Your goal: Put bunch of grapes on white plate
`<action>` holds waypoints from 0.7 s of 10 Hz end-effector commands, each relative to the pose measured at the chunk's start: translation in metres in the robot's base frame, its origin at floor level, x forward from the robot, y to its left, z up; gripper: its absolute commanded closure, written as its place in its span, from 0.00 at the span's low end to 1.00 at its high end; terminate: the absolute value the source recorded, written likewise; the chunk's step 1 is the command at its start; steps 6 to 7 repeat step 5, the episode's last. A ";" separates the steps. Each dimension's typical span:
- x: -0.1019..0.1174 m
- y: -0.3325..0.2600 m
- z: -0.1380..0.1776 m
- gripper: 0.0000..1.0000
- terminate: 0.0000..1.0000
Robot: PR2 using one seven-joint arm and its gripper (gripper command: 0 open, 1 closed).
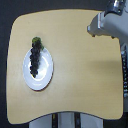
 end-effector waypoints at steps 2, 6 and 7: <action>0.005 -0.084 -0.007 0.00 0.00; 0.001 -0.097 -0.012 0.00 1.00; 0.001 -0.097 -0.012 0.00 1.00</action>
